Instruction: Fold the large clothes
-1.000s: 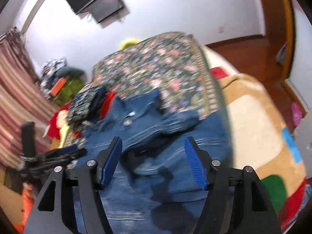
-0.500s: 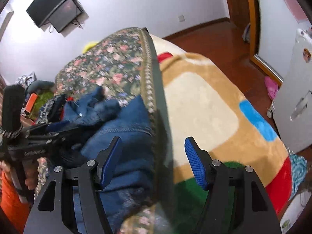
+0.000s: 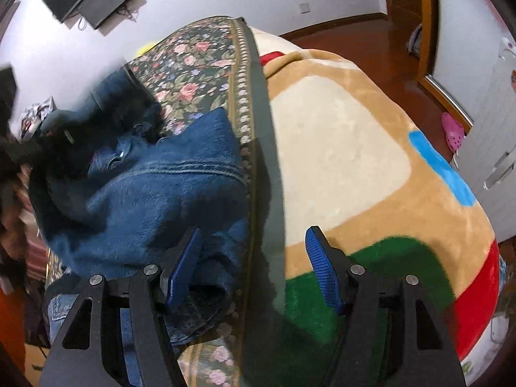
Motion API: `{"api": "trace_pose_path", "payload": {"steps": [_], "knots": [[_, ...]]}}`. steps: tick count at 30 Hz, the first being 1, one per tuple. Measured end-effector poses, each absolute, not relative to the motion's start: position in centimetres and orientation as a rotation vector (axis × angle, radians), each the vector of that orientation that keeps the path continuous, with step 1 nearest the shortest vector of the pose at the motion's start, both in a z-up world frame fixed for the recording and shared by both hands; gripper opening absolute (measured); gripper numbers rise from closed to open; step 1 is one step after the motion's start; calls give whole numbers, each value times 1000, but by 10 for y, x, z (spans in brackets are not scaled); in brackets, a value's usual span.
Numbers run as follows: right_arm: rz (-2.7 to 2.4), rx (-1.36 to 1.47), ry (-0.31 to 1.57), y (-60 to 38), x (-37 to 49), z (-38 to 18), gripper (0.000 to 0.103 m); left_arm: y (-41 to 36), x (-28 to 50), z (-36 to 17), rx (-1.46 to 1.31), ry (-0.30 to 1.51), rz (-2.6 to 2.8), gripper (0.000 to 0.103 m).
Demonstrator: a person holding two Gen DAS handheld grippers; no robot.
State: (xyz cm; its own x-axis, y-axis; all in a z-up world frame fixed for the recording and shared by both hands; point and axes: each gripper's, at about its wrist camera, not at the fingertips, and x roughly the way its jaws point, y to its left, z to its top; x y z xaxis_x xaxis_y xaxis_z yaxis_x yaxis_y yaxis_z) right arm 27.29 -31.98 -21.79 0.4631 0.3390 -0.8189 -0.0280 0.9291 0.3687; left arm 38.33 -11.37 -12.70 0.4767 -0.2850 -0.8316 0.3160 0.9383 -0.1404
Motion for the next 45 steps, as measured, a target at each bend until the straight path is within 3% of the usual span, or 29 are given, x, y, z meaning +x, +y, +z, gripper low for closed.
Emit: {"api": "trace_pose_path", "payload": {"steps": [5,11,15,23,29,36,44,45], "knots": [[263,293,1040,-303,269,-205,63,-84,369,-52,-52,805,-378,12],[349,342,958,-284,275,-167,63,-45,353,-32,-35,711,-316,12],[371,275,957,-254,280,-167,72,-6,349,-52,-85,754,-259,12],[392,107,1110,-212,281,-215,73,68,329,-140,-149,973,-176,18],[383,112,1122,-212,285,-214,75,117,291,-206,-325,1103,-132,26],[365,99,1118,-208,283,-214,76,158,241,-243,-574,1123,-58,45],[352,105,1117,-208,283,-214,76,185,215,-256,-734,1085,-50,45],[349,107,1118,-208,283,-214,76,188,214,-252,-725,1066,-51,39]]}}
